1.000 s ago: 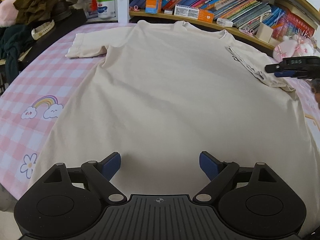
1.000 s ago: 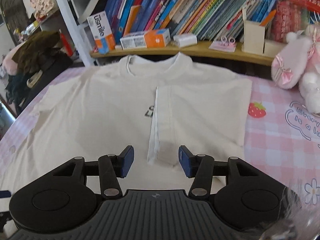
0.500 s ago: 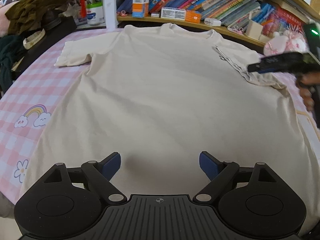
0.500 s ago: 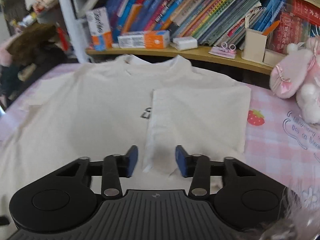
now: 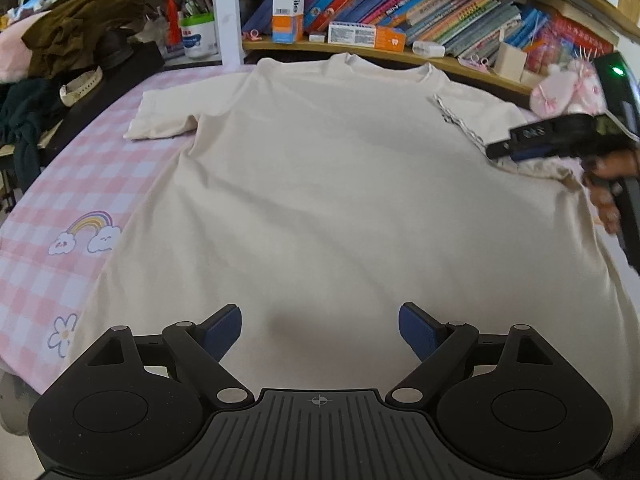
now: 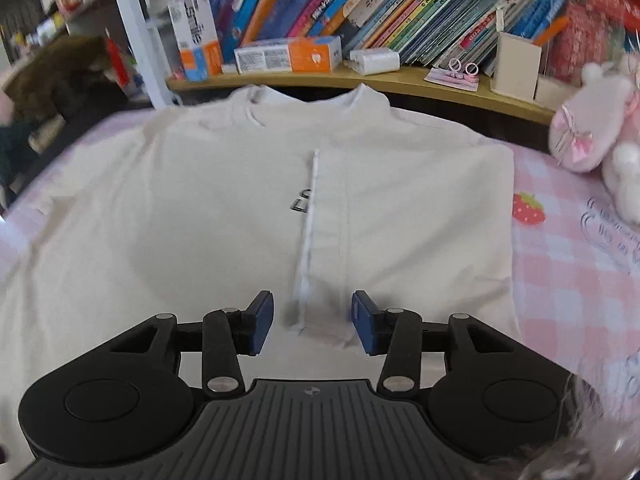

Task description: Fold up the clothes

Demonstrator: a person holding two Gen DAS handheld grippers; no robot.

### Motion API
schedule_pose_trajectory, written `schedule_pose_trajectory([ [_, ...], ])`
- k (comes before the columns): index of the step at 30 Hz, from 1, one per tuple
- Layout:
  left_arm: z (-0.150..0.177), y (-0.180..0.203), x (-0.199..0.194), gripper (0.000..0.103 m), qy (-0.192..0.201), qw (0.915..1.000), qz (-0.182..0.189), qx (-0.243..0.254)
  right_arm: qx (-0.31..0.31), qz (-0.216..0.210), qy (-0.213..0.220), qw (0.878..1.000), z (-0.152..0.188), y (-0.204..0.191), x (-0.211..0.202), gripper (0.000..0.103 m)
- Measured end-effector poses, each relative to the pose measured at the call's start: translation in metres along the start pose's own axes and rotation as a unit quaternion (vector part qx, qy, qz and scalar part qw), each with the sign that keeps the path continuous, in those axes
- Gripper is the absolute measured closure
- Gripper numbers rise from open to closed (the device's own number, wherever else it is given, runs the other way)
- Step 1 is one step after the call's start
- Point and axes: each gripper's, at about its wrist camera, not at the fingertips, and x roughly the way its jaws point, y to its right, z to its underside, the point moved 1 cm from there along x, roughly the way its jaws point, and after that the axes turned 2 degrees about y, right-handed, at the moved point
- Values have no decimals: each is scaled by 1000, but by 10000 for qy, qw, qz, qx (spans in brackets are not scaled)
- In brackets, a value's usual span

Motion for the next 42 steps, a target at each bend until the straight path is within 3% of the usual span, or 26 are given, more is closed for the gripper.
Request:
schedule_pose_trajectory([
  [5, -7, 8, 5, 15, 50, 9999, 111, -32, 262, -15, 65, 9996, 26, 5, -36, 57],
  [8, -12, 17, 7, 15, 105, 9997, 201, 31, 365, 168, 86, 9992, 47, 8, -60, 47],
  [13, -19, 34, 7, 15, 207, 9990, 352, 178, 477, 526, -23, 9975, 87, 16, -101, 44],
  [17, -23, 50, 6, 15, 273, 9980, 476, 304, 596, 796, -111, 9950, 112, 18, -122, 35],
  [20, -23, 60, 7, 15, 232, 9976, 546, 348, 507, 944, -49, 9942, 116, 19, -130, 26],
  [29, -30, 76, 16, 15, 228, 9913, 933, 896, 540, 1289, -92, 9902, 122, 16, -135, 16],
  [35, -40, 57, 14, 15, 407, 9794, 1071, 1663, 960, 1695, -109, 9808, 117, -9, -123, 13],
  [38, -52, 32, 10, 13, 566, 9763, 1194, 1712, 927, 1750, -65, 9802, 113, -37, -117, 6],
  [42, -59, -5, 16, 13, 485, 9777, 1244, 1622, 883, 1711, -144, 9812, 110, -77, -102, 5],
])
